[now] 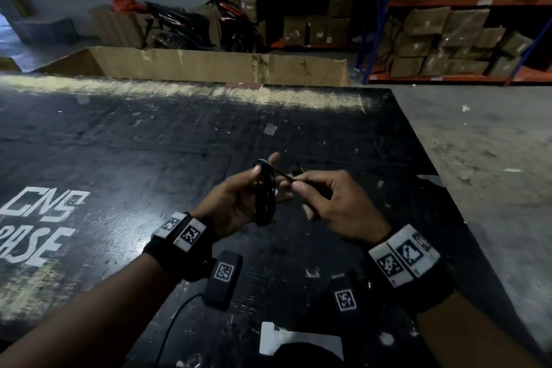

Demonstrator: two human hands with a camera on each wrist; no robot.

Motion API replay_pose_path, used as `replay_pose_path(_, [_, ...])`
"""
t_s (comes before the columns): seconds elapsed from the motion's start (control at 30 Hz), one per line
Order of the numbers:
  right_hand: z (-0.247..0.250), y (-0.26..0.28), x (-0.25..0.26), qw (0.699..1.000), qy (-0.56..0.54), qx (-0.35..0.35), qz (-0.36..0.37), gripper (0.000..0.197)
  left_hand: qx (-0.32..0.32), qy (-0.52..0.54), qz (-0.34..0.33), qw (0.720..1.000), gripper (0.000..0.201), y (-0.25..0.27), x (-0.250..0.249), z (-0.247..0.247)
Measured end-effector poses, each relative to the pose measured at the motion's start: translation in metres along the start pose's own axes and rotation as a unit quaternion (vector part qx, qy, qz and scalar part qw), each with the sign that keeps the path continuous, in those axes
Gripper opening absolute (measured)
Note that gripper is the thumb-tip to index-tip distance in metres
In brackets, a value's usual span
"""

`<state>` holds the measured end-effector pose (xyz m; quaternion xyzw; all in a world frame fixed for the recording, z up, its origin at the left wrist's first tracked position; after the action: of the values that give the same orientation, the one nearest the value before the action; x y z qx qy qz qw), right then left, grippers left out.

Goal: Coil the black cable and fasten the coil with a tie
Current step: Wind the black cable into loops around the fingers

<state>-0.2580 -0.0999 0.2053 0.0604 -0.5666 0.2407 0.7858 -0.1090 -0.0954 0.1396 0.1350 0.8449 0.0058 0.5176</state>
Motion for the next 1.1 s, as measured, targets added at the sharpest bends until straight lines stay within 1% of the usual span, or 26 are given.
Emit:
replay_pose_path(0.1, [-0.014,0.016,-0.02,0.998,-0.06,0.011,-0.025,0.024,0.001,0.064,-0.031,0.998,0.049,-0.005,-0.018,0.01])
replay_pose_path(0.17, [-0.027,0.026,-0.039,0.994,-0.087,0.029,-0.051,0.025,0.009,0.117,-0.054,0.992,0.05,-0.006,-0.033,0.01])
replay_pose_path(0.23, [-0.038,0.034,-0.06,0.99,-0.108,0.048,-0.079,0.026,0.05,0.149,-0.071,0.985,0.049,-0.005,-0.044,0.005])
replay_pose_path(0.3, [-0.043,0.037,-0.082,0.987,-0.106,0.056,-0.11,0.026,0.103,0.17,-0.069,0.978,0.048,-0.002,-0.053,-0.004])
replay_pose_path(0.4, [-0.037,0.034,-0.105,0.984,-0.094,0.037,-0.146,0.025,0.144,0.177,-0.041,0.973,0.048,0.005,-0.056,-0.02])
replay_pose_path(0.5, [-0.027,0.021,-0.125,0.98,-0.098,0.038,-0.172,0.025,0.21,0.159,-0.011,0.965,0.049,0.021,-0.047,-0.048])
replay_pose_path(0.57, [-0.017,0.007,-0.127,0.982,-0.066,0.044,-0.169,0.019,0.25,0.136,0.028,0.958,0.051,0.03,-0.028,-0.063])
replay_pose_path(0.63, [-0.004,-0.011,-0.116,0.988,-0.007,0.047,-0.144,0.015,0.271,0.083,0.07,0.956,0.054,0.037,-0.004,-0.069])
replay_pose_path(0.7, [0.006,-0.028,-0.094,0.989,0.056,0.072,-0.115,0.015,0.265,0.002,0.084,0.96,0.054,0.038,0.016,-0.067])
replay_pose_path(0.73, [0.009,-0.035,-0.08,0.986,0.094,0.09,-0.106,0.014,0.252,-0.03,0.089,0.963,0.053,0.037,0.023,-0.065])
replay_pose_path(0.8, [0.01,-0.042,-0.054,0.97,0.189,0.124,-0.091,0.015,0.216,-0.054,0.097,0.97,0.044,0.034,0.034,-0.059])
replay_pose_path(0.87, [0.006,-0.044,-0.034,0.947,0.273,0.149,-0.083,0.019,0.184,-0.094,0.095,0.974,0.042,0.028,0.042,-0.05])
replay_pose_path(0.93, [0.002,-0.046,-0.017,0.931,0.325,0.149,-0.067,0.019,0.142,-0.14,0.082,0.976,0.042,0.02,0.045,-0.038])
replay_pose_path(1.0, [0.003,-0.047,-0.007,0.926,0.348,0.133,-0.059,0.016,0.079,-0.165,0.066,0.981,0.037,0.014,0.044,-0.026])
replay_pose_path(1.07, [0.006,-0.046,-0.003,0.931,0.343,0.107,-0.059,0.013,0.019,-0.177,0.055,0.982,0.036,0.012,0.039,-0.018])
replay_pose_path(1.1, [0.009,-0.045,-0.001,0.938,0.332,0.085,-0.057,0.013,0.001,-0.178,0.045,0.983,0.035,0.012,0.035,-0.017])
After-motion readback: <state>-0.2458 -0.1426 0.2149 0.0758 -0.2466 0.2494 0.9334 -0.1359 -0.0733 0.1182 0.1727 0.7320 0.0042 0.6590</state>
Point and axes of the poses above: each hand's wrist, its own y-axis away from the middle knuckle, its own z-axis out of the back of the hand, x = y × z, the point moved 9 cm from there along -y, towards the middle knuckle, and after that the axes turned 5 degrees about -z, right-handed, at the moved point
